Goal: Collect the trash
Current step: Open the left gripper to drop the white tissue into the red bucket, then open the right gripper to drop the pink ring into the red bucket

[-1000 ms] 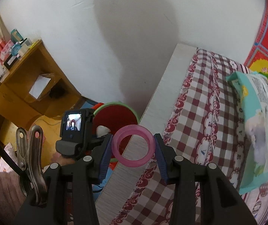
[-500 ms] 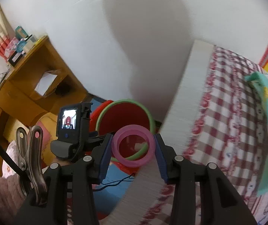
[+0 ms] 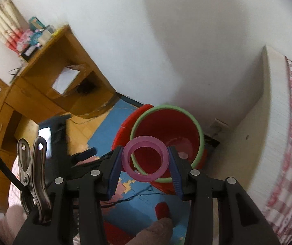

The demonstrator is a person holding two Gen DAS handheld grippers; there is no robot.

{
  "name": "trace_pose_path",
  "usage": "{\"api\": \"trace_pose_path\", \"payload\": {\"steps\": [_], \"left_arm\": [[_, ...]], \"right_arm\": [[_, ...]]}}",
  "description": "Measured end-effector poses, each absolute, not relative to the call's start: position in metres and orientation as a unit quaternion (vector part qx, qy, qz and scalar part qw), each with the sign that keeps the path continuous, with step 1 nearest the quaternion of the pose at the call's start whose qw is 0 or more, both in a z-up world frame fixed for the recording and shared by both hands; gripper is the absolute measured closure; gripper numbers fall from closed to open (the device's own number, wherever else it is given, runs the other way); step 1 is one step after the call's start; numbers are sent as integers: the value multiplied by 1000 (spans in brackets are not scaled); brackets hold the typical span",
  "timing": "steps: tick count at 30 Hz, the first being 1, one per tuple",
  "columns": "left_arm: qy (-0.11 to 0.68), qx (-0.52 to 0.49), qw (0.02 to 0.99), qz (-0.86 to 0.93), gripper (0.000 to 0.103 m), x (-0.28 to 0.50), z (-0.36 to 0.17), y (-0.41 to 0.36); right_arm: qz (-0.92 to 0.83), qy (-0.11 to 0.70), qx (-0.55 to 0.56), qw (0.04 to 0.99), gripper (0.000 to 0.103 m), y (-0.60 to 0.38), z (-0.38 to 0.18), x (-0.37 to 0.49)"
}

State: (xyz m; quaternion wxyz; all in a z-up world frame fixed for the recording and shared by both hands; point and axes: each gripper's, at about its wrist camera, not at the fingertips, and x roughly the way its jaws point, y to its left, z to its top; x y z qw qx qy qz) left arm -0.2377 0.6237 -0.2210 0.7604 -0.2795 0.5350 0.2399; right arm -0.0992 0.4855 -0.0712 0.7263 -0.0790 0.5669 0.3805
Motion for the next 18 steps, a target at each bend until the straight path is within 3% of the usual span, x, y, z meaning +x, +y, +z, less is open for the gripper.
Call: {"api": "trace_pose_path", "payload": {"steps": [18], "left_arm": [[515, -308, 756, 262, 33, -292, -192, 647]], "right_arm": [[366, 606, -118, 697, 59, 535, -127, -89]]}}
